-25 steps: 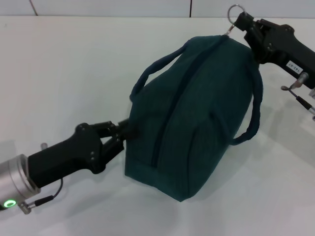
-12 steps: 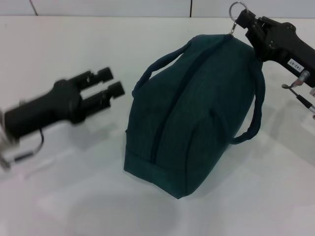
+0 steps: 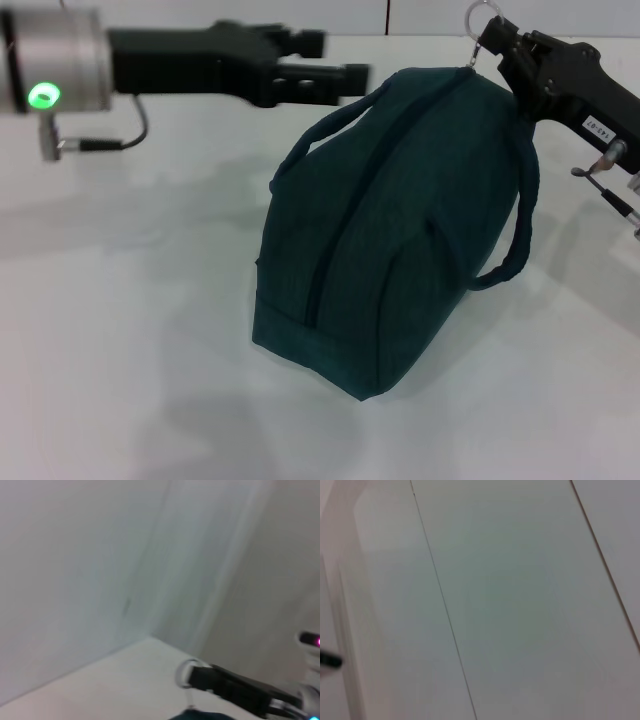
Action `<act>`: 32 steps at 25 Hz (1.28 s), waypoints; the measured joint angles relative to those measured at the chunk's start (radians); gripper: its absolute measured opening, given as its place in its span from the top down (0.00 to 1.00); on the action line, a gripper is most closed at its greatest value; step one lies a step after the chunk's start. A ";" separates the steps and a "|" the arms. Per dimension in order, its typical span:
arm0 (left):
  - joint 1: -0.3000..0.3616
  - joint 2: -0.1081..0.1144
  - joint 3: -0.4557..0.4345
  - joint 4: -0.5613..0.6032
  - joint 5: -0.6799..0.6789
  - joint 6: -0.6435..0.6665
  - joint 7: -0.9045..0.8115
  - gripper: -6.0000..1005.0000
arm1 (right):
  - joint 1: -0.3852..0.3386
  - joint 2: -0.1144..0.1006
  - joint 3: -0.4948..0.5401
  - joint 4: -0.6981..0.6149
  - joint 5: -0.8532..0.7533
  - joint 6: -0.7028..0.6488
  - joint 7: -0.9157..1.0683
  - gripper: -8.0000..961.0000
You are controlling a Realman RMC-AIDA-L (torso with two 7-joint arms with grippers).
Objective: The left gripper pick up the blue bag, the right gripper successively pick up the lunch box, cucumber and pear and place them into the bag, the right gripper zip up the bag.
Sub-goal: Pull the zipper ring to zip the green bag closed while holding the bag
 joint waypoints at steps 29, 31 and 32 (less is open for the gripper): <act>-0.021 -0.006 0.411 0.393 0.380 -0.143 -0.529 0.21 | 0.011 0.000 0.000 -0.004 0.000 0.004 0.001 0.99; -0.020 -0.006 0.411 0.393 0.378 -0.146 -0.528 0.29 | 0.011 0.000 0.000 -0.003 0.000 0.004 0.001 0.99; -0.020 -0.006 0.411 0.393 0.377 -0.146 -0.528 0.33 | 0.011 0.000 -0.001 -0.003 0.000 0.004 0.001 0.99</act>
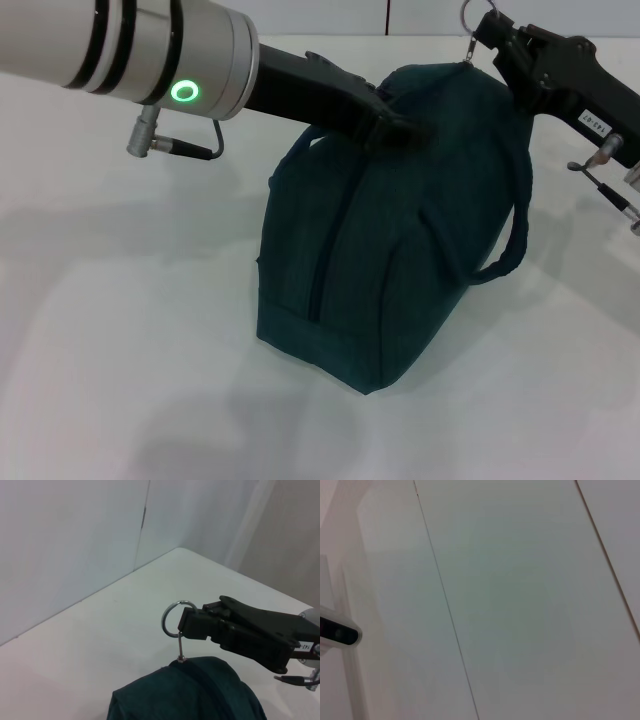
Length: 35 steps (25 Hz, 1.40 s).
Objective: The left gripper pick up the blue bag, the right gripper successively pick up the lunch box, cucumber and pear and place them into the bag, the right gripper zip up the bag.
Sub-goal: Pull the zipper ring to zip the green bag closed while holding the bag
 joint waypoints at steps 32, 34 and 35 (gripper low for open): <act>0.009 0.002 -0.034 -0.034 -0.174 0.001 0.123 0.94 | -0.032 0.000 0.001 0.079 0.074 0.177 0.005 0.99; 0.005 0.002 -0.043 -0.056 -0.193 -0.002 0.138 0.94 | -0.033 0.000 0.001 0.081 0.075 0.178 0.005 0.98; 0.003 0.002 -0.047 -0.067 -0.201 -0.005 0.144 0.94 | -0.033 0.000 0.001 0.081 0.075 0.178 0.005 0.97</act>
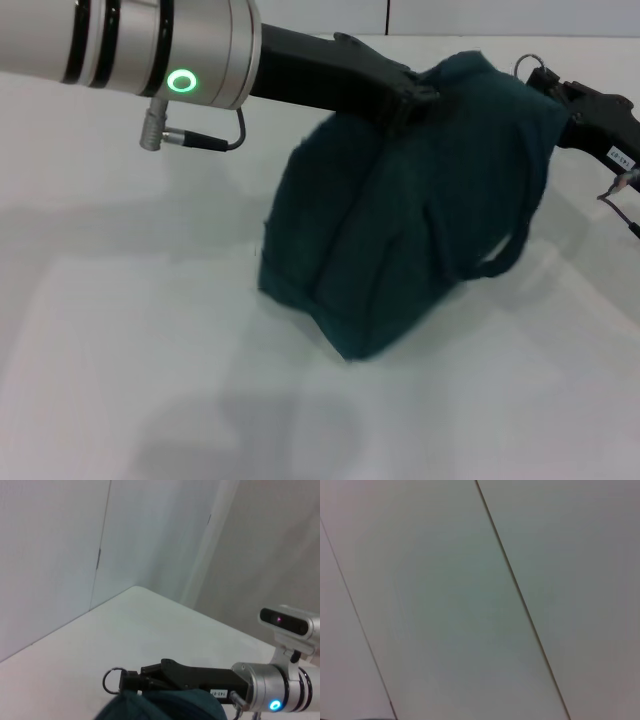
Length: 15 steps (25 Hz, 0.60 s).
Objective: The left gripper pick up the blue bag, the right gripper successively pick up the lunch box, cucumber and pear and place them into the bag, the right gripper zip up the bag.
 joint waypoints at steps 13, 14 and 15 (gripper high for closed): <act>0.005 0.001 -0.046 -0.137 -0.082 -0.122 0.125 0.94 | -0.069 -0.011 0.009 -0.002 0.094 -0.109 -0.002 0.86; 0.005 0.002 -0.050 -0.150 -0.099 -0.123 0.133 0.94 | -0.074 -0.011 0.013 -0.003 0.098 -0.114 -0.003 0.84; 0.005 0.002 -0.054 -0.162 -0.114 -0.123 0.144 0.94 | -0.082 -0.011 0.021 -0.003 0.101 -0.119 -0.005 0.82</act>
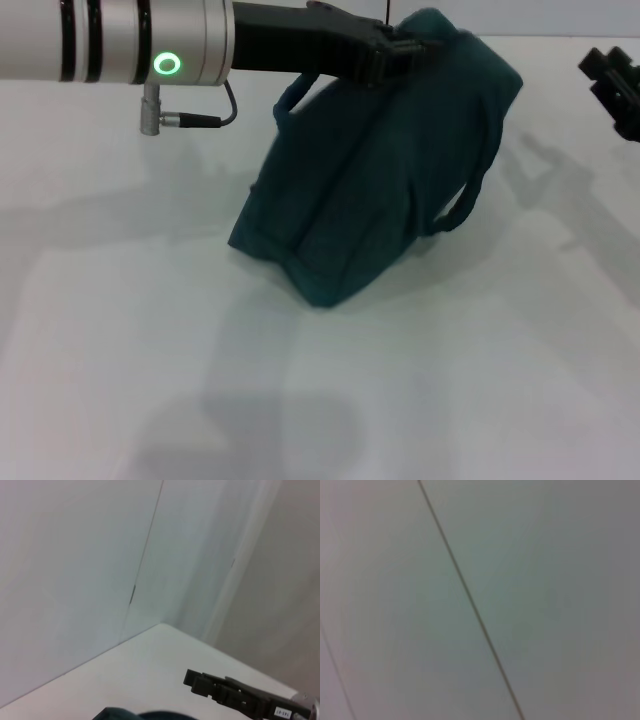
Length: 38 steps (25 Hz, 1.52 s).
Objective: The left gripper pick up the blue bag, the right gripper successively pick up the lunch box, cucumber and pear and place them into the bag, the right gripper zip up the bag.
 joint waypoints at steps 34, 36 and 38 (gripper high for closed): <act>0.402 0.004 -0.369 -0.485 -0.153 0.442 1.021 0.24 | -0.151 -0.099 0.042 -0.064 -0.674 -0.424 -0.120 0.07; 0.403 0.004 -0.398 -0.572 -0.132 0.438 1.101 0.24 | -0.165 -0.078 0.043 -0.048 -0.683 -0.348 -0.160 0.08; 0.399 0.004 -0.427 -0.639 -0.103 0.436 1.157 0.24 | -0.172 -0.068 0.044 -0.038 -0.686 -0.310 -0.180 0.08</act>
